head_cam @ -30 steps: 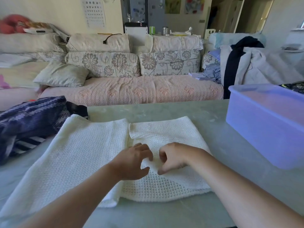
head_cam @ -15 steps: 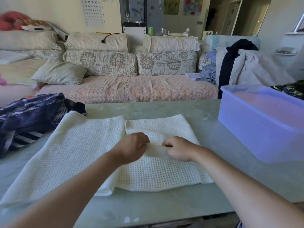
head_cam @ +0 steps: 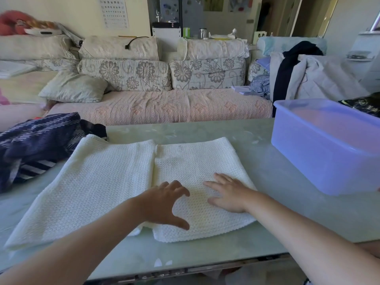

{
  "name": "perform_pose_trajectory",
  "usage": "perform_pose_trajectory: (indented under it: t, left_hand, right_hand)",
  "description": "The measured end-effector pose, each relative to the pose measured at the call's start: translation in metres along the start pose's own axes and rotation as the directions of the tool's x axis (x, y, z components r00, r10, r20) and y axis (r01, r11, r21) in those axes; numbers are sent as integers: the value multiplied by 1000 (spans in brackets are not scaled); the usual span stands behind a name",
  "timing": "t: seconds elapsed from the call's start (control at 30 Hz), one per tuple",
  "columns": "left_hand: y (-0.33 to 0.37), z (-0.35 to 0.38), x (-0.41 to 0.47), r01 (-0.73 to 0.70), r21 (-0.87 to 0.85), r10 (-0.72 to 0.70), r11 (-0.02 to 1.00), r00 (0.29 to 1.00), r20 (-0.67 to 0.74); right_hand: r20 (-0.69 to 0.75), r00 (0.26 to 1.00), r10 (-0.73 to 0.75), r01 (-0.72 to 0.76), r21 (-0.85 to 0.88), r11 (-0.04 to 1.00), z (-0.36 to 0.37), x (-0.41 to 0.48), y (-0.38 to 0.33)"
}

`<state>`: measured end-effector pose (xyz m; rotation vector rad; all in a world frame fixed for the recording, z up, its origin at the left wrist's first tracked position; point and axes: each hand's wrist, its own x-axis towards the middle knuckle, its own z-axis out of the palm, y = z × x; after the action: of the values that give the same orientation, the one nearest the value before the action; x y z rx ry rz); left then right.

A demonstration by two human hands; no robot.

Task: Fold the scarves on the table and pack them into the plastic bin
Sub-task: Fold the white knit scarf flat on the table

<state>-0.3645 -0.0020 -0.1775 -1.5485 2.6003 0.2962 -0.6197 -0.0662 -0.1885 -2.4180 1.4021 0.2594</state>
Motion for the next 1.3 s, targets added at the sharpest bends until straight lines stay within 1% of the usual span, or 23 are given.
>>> perform_pose_trajectory:
  t: [0.07,0.13,0.17,0.27,0.4,0.47,0.53,0.57,0.63,0.7,0.77,0.87,0.93,1.0,1.07,1.1,1.13,1.17,1.2,1.23,1.3]
  left_hand:
    - [6,1,-7,-89,94,89,992,996,4]
    - [11,4,-13,-184,181,187,966,982,4]
    - [14,5,-16,-218,187,222,958,975,-1]
    - [18,7,-21,-276,100,284,956,956,-77]
    - [16,9,-29,-249,71,257,966,957,-133]
    - [17,10,-32,-226,87,236,970,963,-130]
    - [19,14,-34,-198,122,212,973,971,-111]
    - [20,14,-35,-192,138,209,972,971,-116]
    - [22,15,-36,-193,155,215,969,967,-139]
    - [23,15,-37,-192,174,220,966,962,-163]
    - [23,16,-36,-177,148,204,973,960,-193]
    - [26,18,-36,-88,33,93,996,968,-232]
    - [29,20,-33,-16,10,18,1000,960,-279]
    - [34,22,-27,-12,-20,3,1000,919,-393]
    - [34,20,-18,-11,-120,-52,993,855,-516]
    - [32,16,-15,4,-173,-100,985,829,-550]
    - [28,12,-13,20,-215,-139,976,818,-558]
    - [25,8,-11,18,-232,-149,972,816,-559]
    - [19,4,-11,4,-230,-136,973,816,-562]
    - [14,0,-10,-17,-210,-110,978,809,-578]
    - [0,-13,-8,-53,-135,-46,989,768,-639]
  right_hand:
    - [-2,1000,9,-9,-36,999,10,0,5]
    - [-49,999,-6,3,-62,998,15,1,6]
    - [-76,997,-16,10,-69,998,16,0,5]
    - [-126,989,-79,67,-95,993,16,-4,3]
    - [-163,957,-238,229,-77,970,6,-14,-9]
    - [-124,946,-298,293,-62,954,4,-18,-21]
    - [-74,940,-334,327,-86,941,8,-20,-29]
    - [-72,935,-347,339,-100,935,11,-21,-31]
    - [-124,921,-369,359,-94,929,14,-22,-34]
    - [-191,911,-366,359,-70,931,15,-22,-34]
    - [-230,915,-331,336,-21,942,15,-21,-34]
    - [-259,938,-231,280,171,945,14,-19,-35]
    - [-290,945,-150,239,300,923,10,-21,-38]
    - [-331,939,-94,221,373,901,6,-22,-41]
    - [-318,944,-87,214,390,896,5,-22,-42]
    - [-288,952,-104,200,329,923,4,-22,-41]
    - [-256,958,-129,183,202,962,4,-24,-41]
    - [-222,962,-156,171,49,984,6,-23,-37]
    - [-203,962,-182,170,-74,983,8,-21,-33]
    - [-206,959,-196,168,-147,975,9,-20,-30]
    - [-268,947,-176,136,-160,978,3,-19,-22]
